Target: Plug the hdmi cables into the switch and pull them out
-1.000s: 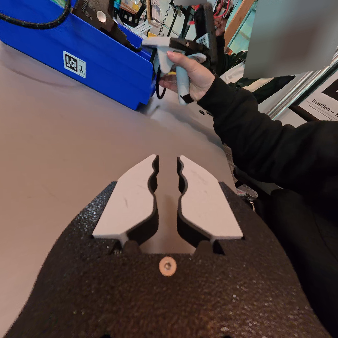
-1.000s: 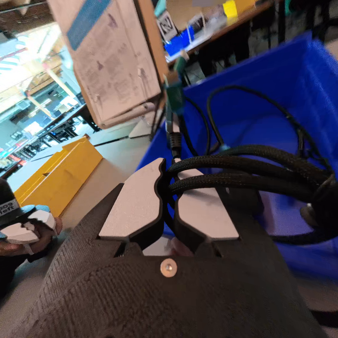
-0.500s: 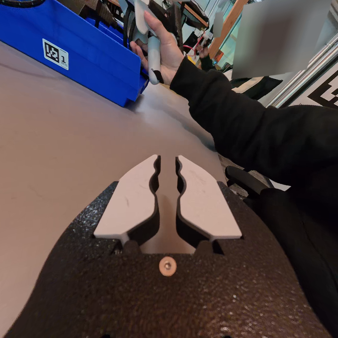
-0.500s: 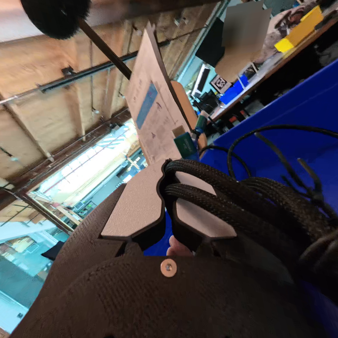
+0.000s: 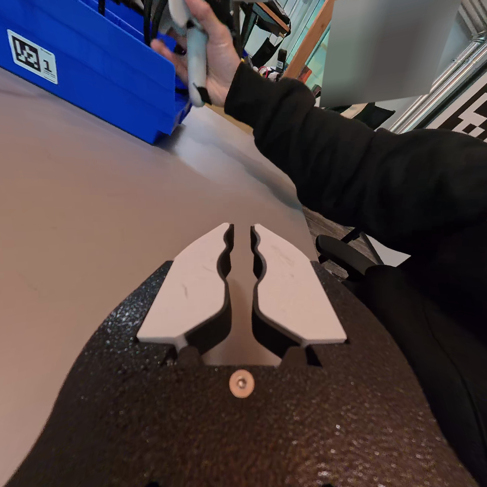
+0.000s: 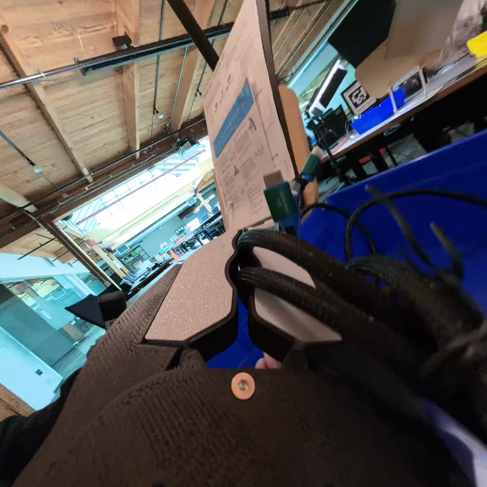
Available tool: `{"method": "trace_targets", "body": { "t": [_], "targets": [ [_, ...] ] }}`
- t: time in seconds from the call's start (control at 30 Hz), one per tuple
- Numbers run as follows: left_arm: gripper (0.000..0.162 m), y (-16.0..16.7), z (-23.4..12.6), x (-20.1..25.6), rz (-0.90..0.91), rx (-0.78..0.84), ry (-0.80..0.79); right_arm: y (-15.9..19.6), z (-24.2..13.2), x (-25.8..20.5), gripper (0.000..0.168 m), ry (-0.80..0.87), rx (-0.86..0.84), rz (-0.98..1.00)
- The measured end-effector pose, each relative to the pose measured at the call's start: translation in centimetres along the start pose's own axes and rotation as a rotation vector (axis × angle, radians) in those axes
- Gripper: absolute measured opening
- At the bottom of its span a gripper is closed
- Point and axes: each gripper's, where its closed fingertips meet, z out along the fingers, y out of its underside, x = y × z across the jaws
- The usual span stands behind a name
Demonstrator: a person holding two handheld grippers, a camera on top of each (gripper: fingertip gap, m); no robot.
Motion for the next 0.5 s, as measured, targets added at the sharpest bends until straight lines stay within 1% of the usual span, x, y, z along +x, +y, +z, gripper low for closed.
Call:
{"method": "trace_targets", "body": {
  "t": [0.03,0.1,0.13,0.17,0.2,0.23,0.27,0.3,0.33,0.37,0.4,0.43,0.5],
  "targets": [
    [0.011,0.0,0.0,0.0,0.001,0.004,0.002,0.4,0.1,0.1,0.001,0.003,-0.003,0.004],
    [0.010,-0.1,-0.1,0.0,-0.002,0.011,0.000,1.5,0.5,1.1,0.001,0.101,-0.070,-0.008],
    [0.010,-0.1,-0.1,0.0,-0.007,0.011,0.001,2.7,0.4,1.3,0.001,0.118,-0.143,-0.017],
    [0.010,-0.1,0.0,0.0,-0.011,0.009,0.004,3.8,0.1,1.0,0.002,0.090,-0.203,-0.016],
    [0.010,0.0,0.0,0.0,-0.014,0.006,0.008,4.1,-0.3,0.6,0.002,0.070,-0.220,0.022],
    [0.010,0.0,0.0,0.1,-0.014,0.004,0.010,3.9,-0.8,0.9,0.003,0.098,-0.222,0.081],
    [0.010,0.0,0.0,0.1,-0.015,0.005,0.010,3.9,-1.5,1.6,0.006,0.164,-0.229,0.147],
    [0.010,-0.1,-0.1,0.1,-0.018,0.009,0.009,4.1,-2.4,2.1,0.015,0.227,-0.238,0.204],
    [0.010,-0.1,-0.1,0.0,-0.022,0.014,0.009,4.1,-3.2,1.9,0.024,0.245,-0.241,0.239],
    [0.010,-0.2,-0.2,0.0,-0.024,0.019,0.009,4.2,-3.9,1.1,0.026,0.224,-0.250,0.255],
    [0.010,-0.2,-0.2,0.0,-0.023,0.022,0.009,4.4,-4.5,0.0,0.027,0.193,-0.263,0.254],
    [0.010,-0.2,-0.2,0.1,-0.017,0.023,0.009,4.7,-5.2,-0.9,0.035,0.186,-0.294,0.240],
    [0.010,-0.1,-0.1,0.2,0.009,0.010,0.002,6.4,-7.7,-1.8,0.049,0.261,-0.443,0.147]
  ]
}}
